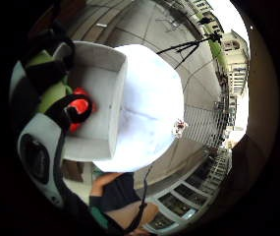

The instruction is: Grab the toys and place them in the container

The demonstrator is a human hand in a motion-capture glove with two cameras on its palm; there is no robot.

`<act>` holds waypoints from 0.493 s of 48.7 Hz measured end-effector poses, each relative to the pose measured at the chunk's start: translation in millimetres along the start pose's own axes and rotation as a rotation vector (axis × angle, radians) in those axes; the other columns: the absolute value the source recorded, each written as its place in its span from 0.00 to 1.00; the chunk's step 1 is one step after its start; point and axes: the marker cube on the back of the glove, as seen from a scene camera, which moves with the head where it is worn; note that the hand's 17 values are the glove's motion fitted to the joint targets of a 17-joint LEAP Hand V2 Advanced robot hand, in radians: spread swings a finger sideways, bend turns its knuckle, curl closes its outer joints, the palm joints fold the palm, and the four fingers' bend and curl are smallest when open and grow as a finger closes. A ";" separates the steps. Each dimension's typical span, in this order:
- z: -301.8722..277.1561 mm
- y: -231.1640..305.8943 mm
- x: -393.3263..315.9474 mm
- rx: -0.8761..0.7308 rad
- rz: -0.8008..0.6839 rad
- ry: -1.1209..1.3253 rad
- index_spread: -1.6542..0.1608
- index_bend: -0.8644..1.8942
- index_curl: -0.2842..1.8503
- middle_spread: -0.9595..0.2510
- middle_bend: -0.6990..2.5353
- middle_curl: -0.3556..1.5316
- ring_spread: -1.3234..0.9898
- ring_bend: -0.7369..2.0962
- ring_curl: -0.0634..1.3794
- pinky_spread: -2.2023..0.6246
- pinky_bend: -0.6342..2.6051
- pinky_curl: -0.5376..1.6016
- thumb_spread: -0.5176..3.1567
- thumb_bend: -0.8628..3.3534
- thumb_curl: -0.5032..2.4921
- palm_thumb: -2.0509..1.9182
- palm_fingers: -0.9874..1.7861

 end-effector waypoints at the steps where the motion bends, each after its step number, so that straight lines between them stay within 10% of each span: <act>1: 1.7 1.7 0.7 -0.012 -0.009 -0.001 0.70 0.32 0.28 0.43 0.30 0.51 0.37 0.60 0.38 0.62 0.51 0.45 0.35 0.20 0.45 0.67 0.66; 7: -10.5 15.4 24.3 0.071 -0.028 -0.015 0.72 0.30 0.25 0.65 0.25 0.49 0.46 0.55 0.39 0.67 0.63 0.51 0.38 0.15 0.38 0.53 0.31; 24: -34.8 57.2 151.4 0.127 0.103 0.019 0.73 0.34 0.20 0.77 0.27 0.43 0.56 0.46 0.26 0.77 0.62 0.46 0.39 0.18 0.31 0.49 0.29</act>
